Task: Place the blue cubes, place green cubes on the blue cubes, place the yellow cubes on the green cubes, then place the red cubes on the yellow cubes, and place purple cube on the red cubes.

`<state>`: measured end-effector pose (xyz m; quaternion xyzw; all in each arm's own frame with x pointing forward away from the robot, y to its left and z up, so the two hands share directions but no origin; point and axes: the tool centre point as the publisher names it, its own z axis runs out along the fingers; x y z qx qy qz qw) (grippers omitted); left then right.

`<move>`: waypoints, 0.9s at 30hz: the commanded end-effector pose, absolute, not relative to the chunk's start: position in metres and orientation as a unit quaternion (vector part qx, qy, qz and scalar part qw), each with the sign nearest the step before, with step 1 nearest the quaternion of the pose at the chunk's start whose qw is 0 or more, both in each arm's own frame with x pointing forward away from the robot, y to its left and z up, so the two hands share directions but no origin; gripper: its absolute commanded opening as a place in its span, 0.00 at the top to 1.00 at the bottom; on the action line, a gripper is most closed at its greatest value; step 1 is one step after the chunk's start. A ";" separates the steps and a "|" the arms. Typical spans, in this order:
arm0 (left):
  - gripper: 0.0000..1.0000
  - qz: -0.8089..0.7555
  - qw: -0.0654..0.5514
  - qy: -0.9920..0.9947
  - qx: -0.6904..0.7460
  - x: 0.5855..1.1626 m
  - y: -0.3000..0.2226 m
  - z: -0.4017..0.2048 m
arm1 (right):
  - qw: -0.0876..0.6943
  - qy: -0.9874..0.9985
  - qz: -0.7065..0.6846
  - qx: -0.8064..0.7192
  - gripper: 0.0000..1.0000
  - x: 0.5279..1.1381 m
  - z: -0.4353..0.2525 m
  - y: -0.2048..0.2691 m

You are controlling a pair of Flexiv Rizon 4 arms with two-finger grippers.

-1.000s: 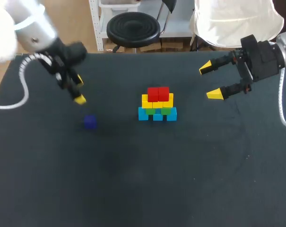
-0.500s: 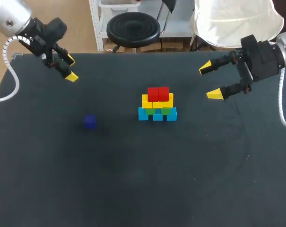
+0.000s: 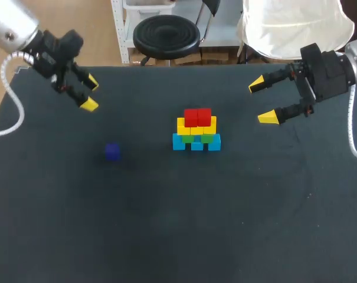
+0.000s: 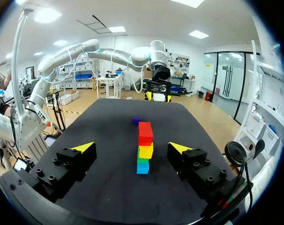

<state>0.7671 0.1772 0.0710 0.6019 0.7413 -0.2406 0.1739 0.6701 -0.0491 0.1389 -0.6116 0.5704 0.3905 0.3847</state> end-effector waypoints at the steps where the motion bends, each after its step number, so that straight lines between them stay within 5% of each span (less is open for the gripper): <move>1: 0.00 -0.224 0.210 0.745 0.592 0.727 0.184 0.050 | 0.386 0.570 0.390 -0.611 0.00 0.669 0.139 -0.049; 27: 0.00 -0.279 0.242 0.728 0.578 0.619 0.174 0.034 | 0.386 0.570 0.390 -0.611 0.00 0.669 0.139 -0.049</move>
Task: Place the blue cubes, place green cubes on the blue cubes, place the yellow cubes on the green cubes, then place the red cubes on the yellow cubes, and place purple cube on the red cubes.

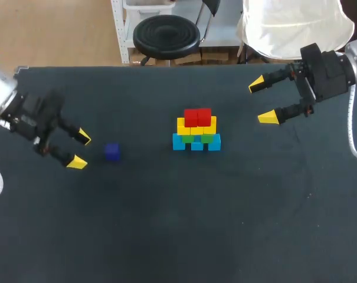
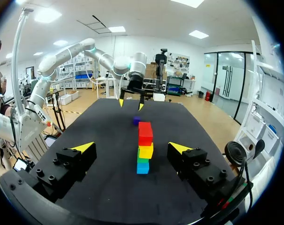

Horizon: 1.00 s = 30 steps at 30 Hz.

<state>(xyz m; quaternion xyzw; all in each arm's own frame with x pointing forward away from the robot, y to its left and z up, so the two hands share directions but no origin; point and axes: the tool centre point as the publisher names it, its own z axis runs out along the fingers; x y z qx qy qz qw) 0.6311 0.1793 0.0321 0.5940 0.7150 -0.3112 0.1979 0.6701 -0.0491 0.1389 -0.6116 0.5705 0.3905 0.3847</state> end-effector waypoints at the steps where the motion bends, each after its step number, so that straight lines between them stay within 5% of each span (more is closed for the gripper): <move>1: 0.00 -0.283 0.248 0.724 0.578 0.621 0.172 0.034 | 0.386 0.570 0.390 -0.611 0.00 0.669 0.139 -0.049; 30: 0.00 -0.281 0.223 0.718 0.597 0.668 0.139 0.011 | 0.386 0.570 0.390 -0.611 0.00 0.669 0.139 -0.049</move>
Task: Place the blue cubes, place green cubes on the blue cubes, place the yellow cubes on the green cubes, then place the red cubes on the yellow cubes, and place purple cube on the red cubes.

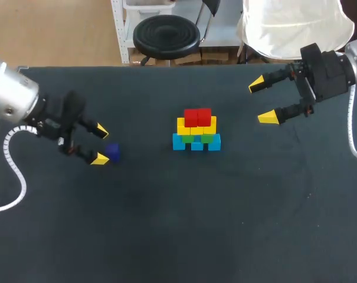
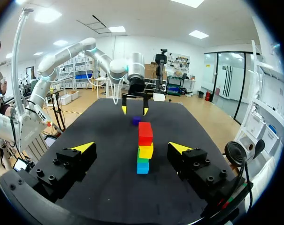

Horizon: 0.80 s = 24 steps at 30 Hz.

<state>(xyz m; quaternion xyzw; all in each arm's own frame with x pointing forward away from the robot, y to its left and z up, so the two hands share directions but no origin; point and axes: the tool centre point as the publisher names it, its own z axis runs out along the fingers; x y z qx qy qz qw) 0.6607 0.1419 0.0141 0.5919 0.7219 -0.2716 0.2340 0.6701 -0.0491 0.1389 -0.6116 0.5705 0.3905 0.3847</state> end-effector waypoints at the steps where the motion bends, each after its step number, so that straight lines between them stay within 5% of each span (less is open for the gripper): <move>1: 0.00 -0.281 0.223 0.717 0.598 0.667 0.138 0.011 | 0.386 0.570 0.390 -0.611 0.00 0.669 0.139 -0.049; 24: 0.05 -0.276 0.218 0.732 0.584 0.660 0.130 0.002 | 0.386 0.570 0.390 -0.611 0.00 0.669 0.139 -0.049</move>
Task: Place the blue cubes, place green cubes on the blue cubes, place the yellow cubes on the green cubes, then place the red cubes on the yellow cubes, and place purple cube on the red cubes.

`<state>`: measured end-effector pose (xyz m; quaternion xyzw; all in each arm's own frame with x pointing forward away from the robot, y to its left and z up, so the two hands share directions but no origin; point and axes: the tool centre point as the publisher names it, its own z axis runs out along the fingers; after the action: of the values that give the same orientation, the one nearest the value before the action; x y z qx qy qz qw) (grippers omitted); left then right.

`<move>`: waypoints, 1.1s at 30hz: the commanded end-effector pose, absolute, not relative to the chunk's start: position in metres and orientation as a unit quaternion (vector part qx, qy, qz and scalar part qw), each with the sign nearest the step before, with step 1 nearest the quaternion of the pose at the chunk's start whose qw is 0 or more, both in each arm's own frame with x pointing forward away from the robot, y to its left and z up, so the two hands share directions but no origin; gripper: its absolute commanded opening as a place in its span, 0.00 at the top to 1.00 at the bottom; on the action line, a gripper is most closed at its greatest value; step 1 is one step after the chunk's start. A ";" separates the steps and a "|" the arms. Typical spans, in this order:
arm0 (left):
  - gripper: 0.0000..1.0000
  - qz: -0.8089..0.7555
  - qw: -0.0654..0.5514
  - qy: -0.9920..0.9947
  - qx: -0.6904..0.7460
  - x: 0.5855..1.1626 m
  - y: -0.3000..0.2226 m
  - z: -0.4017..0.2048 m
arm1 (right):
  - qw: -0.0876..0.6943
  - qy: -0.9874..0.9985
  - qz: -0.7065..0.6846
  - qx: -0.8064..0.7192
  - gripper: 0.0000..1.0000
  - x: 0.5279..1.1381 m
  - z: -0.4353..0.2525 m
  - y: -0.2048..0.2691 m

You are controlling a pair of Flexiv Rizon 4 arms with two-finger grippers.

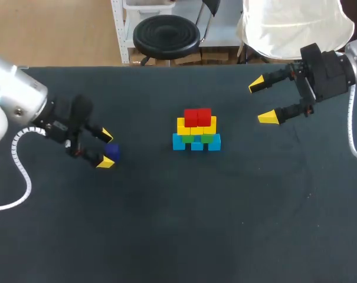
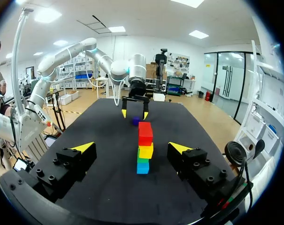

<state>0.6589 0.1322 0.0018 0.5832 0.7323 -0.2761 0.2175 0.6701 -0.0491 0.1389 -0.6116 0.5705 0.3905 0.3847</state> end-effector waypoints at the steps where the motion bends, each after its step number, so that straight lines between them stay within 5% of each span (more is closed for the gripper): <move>1: 0.08 -0.276 0.219 0.731 0.584 0.660 0.130 0.003 | 0.386 0.570 0.390 -0.611 0.00 0.669 0.139 -0.049; 24: 0.50 -0.274 0.215 0.733 0.584 0.660 0.127 0.001 | 0.386 0.570 0.390 -0.611 0.00 0.669 0.139 -0.049; 33: 0.31 -0.274 0.213 0.737 0.580 0.659 0.131 -0.002 | 0.386 0.570 0.390 -0.611 0.00 0.669 0.139 -0.049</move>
<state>0.6590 0.1304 -0.0008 0.5804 0.7362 -0.2752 0.2131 0.6701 -0.0491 0.1389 -0.6116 0.5704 0.3905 0.3847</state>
